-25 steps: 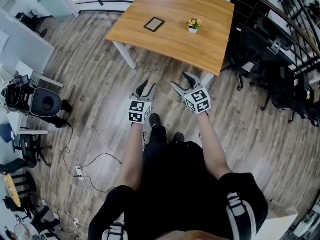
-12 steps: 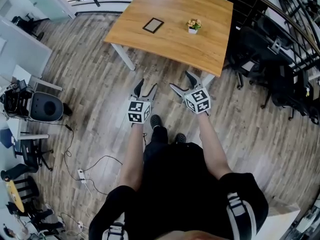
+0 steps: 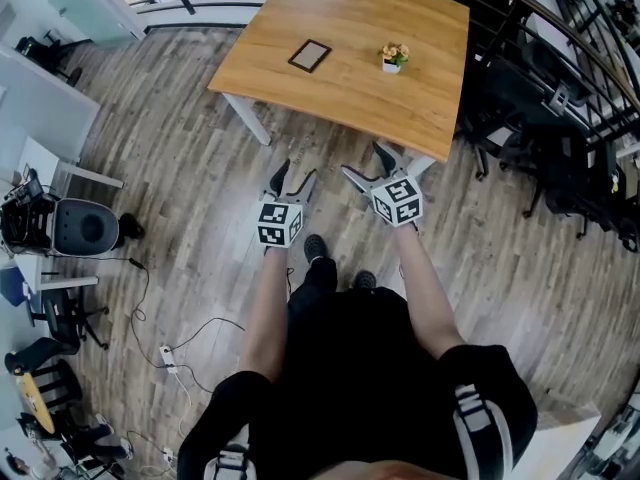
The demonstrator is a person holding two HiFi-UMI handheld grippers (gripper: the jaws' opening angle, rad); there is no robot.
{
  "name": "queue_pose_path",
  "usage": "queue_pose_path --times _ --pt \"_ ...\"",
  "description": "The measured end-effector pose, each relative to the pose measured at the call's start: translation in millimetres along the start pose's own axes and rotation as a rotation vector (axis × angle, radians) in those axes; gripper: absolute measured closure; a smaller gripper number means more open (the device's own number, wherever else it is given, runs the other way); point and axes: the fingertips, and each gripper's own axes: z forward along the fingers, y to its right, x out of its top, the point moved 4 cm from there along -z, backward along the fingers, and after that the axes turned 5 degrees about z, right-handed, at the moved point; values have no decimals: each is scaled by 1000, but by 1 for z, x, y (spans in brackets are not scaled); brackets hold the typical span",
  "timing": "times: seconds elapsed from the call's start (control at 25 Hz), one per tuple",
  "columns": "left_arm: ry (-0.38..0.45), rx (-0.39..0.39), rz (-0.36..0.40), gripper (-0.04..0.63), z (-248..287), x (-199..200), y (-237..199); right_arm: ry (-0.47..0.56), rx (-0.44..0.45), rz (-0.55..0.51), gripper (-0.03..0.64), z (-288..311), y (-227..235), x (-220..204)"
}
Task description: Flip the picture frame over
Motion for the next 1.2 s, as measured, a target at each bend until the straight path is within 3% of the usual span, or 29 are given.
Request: queue_pose_path --times 0.8,1.2 --pt "-17 -15 -7 324 44 2 -115 -27 -46 53 225 113 16 26" --pt "14 -33 -34 324 57 6 -167 -8 -97 94 236 153 19 39"
